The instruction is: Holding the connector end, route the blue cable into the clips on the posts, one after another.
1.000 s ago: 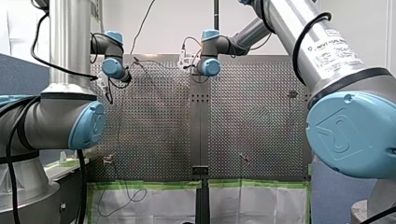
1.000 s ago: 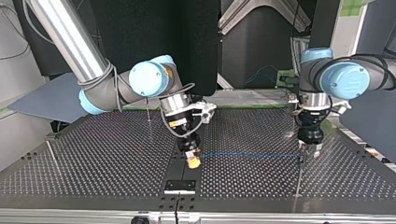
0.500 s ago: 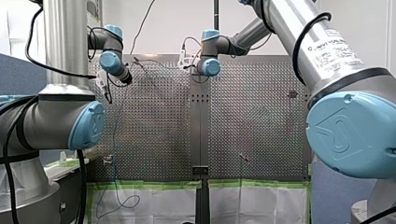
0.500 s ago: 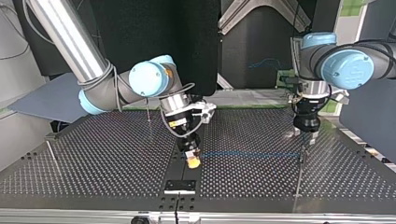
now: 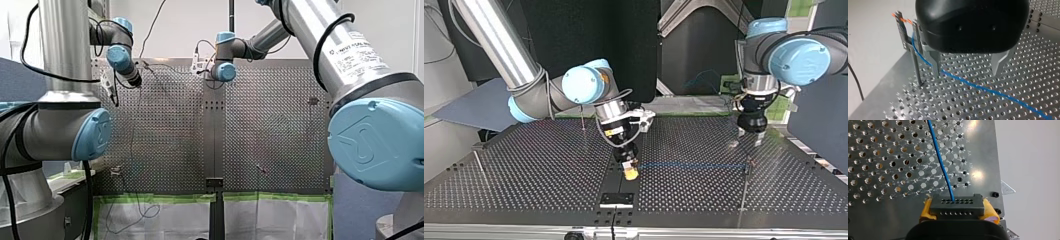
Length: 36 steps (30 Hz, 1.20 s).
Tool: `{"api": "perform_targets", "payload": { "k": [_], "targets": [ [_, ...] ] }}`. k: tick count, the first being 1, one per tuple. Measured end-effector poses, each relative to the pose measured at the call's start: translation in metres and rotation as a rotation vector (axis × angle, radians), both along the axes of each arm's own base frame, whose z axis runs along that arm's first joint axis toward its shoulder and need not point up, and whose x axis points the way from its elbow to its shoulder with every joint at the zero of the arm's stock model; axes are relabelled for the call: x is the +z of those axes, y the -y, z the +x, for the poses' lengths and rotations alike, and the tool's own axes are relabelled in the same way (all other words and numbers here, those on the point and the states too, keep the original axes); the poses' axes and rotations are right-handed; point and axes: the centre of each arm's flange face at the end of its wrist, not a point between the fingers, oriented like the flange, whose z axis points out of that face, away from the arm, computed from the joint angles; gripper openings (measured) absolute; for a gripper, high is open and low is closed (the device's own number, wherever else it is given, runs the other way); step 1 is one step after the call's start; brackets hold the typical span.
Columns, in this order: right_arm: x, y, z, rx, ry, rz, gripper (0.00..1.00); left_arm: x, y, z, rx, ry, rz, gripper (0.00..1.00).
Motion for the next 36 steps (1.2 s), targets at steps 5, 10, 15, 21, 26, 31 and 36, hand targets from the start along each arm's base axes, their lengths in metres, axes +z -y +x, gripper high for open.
{"api": "perform_targets", "payload": {
  "k": [5, 10, 15, 21, 26, 31, 36],
  "targets": [
    [0.000, 0.000, 0.000, 0.001, -0.001, 0.000, 0.00, 0.015, 0.010, -0.021, -0.008, -0.003, 0.035, 1.00],
    [0.000, 0.000, 0.000, 0.000, 0.000, 0.000, 0.00, 0.028, 0.021, -0.040, -0.020, -0.006, 0.064, 1.00],
    [0.000, 0.000, 0.000, 0.000, 0.000, 0.001, 0.00, 0.031, 0.034, -0.057, -0.030, -0.039, 0.113, 1.00],
    [-0.001, 0.000, 0.000, 0.001, -0.003, 0.004, 0.00, 0.030, 0.052, -0.068, -0.076, -0.056, 0.179, 1.00],
    [-0.003, 0.000, -0.001, 0.001, -0.010, 0.010, 0.00, 0.032, 0.057, -0.066, -0.101, -0.035, 0.217, 1.00],
    [-0.006, -0.001, -0.001, 0.000, -0.021, 0.023, 0.00, 0.035, 0.055, -0.054, -0.113, 0.001, 0.249, 1.00],
    [-0.009, -0.002, -0.002, 0.001, -0.034, 0.036, 0.00, 0.046, 0.048, -0.036, -0.090, 0.027, 0.271, 1.00]
  ]
}}
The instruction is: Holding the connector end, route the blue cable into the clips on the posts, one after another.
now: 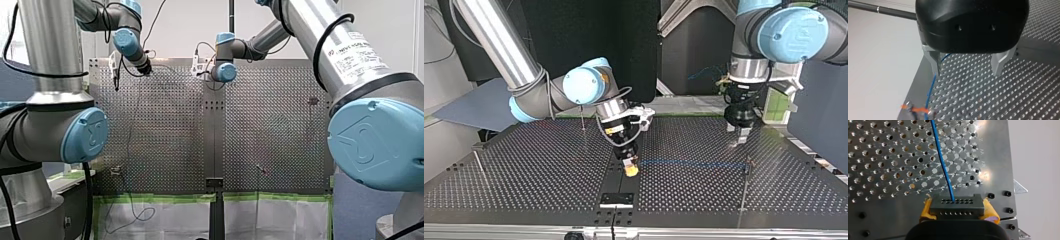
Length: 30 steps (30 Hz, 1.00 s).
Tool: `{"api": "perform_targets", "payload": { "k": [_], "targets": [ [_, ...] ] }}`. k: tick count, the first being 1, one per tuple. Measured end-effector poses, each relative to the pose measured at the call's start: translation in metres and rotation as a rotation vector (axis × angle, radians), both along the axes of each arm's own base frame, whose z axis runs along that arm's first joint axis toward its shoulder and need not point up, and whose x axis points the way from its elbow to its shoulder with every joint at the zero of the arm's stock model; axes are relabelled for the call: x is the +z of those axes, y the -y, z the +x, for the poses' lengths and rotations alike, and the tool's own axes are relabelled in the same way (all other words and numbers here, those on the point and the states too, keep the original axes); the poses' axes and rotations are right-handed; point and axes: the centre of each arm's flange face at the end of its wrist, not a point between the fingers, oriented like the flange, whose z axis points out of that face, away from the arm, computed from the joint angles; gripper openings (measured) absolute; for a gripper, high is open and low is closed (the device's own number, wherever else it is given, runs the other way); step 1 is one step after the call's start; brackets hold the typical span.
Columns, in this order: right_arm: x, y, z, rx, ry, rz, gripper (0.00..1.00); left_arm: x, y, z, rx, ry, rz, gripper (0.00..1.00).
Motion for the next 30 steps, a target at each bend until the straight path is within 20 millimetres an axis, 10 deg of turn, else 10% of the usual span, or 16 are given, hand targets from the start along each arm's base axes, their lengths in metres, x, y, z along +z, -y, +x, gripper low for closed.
{"api": "perform_targets", "payload": {
  "k": [11, 30],
  "targets": [
    [-0.002, 0.001, 0.000, -0.003, -0.007, 0.004, 0.00, 0.038, -0.028, 0.002, 0.035, 0.089, -0.029, 1.00],
    [-0.004, 0.005, -0.003, -0.009, -0.008, 0.006, 0.00, 0.021, -0.022, 0.015, -0.002, 0.045, -0.038, 1.00]
  ]
}}
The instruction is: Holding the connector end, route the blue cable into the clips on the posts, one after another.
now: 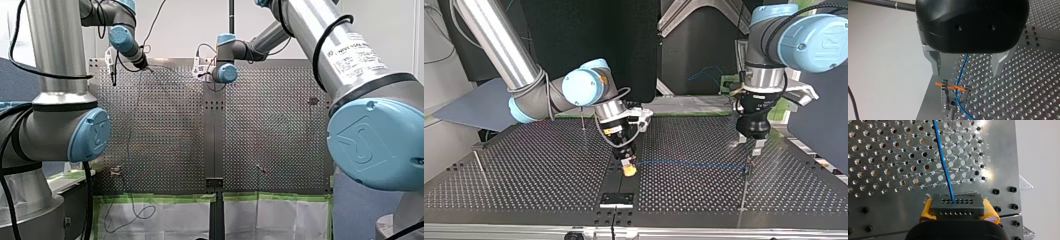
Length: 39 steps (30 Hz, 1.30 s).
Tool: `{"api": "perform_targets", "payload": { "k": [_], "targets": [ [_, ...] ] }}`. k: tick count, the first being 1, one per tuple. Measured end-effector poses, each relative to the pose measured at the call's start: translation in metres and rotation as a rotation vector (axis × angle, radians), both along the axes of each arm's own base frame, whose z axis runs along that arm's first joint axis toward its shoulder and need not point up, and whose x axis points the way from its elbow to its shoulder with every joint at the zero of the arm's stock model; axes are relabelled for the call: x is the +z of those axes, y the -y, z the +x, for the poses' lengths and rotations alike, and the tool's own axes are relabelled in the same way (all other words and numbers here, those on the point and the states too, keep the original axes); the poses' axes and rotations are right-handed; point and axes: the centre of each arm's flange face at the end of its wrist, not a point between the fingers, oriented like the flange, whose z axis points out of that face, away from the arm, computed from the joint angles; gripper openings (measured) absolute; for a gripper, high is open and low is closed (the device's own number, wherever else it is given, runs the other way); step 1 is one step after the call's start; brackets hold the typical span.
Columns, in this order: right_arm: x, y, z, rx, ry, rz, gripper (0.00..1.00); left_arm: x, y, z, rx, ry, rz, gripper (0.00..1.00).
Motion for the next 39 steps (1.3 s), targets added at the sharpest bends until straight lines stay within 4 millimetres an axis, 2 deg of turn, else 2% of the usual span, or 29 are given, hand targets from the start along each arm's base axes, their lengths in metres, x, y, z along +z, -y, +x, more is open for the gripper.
{"api": "perform_targets", "payload": {
  "k": [39],
  "targets": [
    [-0.0081, 0.0019, 0.0018, 0.001, -0.007, 0.007, 0.00, 0.0005, -0.0028, 0.0010, 0.023, 0.006, 0.018, 1.00]
  ]
}}
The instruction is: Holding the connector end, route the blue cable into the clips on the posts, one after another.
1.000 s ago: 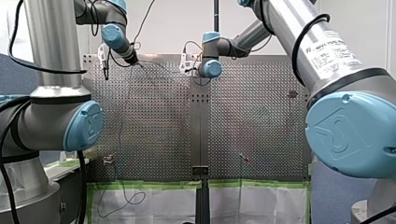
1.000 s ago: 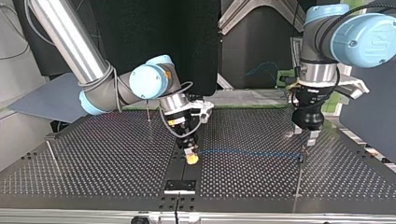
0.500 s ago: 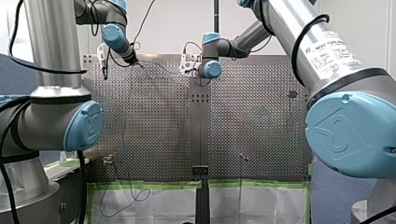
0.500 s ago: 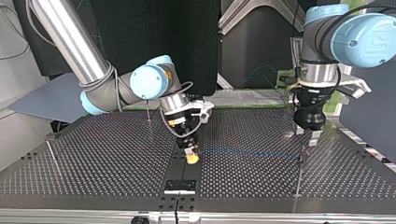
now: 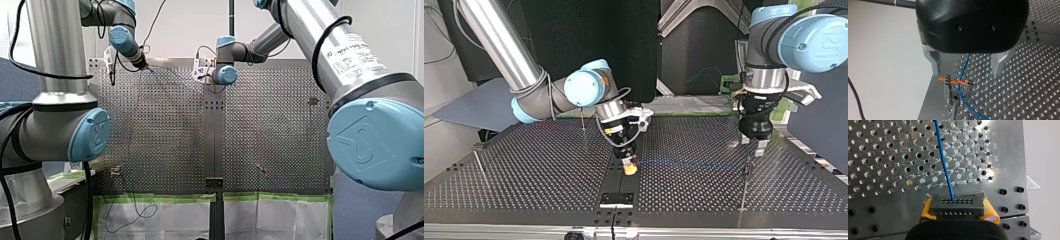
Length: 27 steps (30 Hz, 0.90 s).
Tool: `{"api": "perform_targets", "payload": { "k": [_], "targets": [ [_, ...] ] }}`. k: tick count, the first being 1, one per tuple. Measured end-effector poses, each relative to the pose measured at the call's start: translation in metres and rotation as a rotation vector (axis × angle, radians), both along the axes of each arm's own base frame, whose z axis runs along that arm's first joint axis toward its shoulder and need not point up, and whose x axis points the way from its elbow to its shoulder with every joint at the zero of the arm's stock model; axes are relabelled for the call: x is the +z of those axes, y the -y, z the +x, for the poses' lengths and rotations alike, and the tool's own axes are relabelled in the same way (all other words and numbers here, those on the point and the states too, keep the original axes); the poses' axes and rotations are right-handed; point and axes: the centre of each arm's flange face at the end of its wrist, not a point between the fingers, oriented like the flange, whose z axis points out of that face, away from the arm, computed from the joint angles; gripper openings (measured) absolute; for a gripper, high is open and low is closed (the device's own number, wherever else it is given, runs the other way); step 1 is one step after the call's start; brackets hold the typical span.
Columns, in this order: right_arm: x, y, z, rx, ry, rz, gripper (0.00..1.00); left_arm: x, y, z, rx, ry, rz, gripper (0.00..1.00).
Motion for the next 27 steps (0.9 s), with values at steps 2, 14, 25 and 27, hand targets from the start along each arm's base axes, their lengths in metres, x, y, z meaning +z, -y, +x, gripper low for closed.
{"api": "perform_targets", "payload": {
  "k": [2, 14, 25, 27],
  "targets": [
    [0.000, 0.000, 0.000, 0.000, 0.000, 0.000, 0.00, 0.000, 0.000, 0.000, 0.000, 0.000, 0.000, 1.00],
    [-0.002, 0.000, 0.000, 0.000, -0.003, 0.002, 0.00, 0.000, 0.005, -0.001, -0.041, 0.001, 0.021, 1.00],
    [-0.004, 0.001, 0.001, 0.000, -0.003, 0.003, 0.00, -0.009, 0.009, 0.013, -0.116, 0.003, 0.011, 1.00],
    [-0.004, 0.001, 0.001, -0.001, -0.004, 0.003, 0.00, -0.013, 0.010, 0.018, -0.126, 0.003, 0.012, 1.00]
  ]
}}
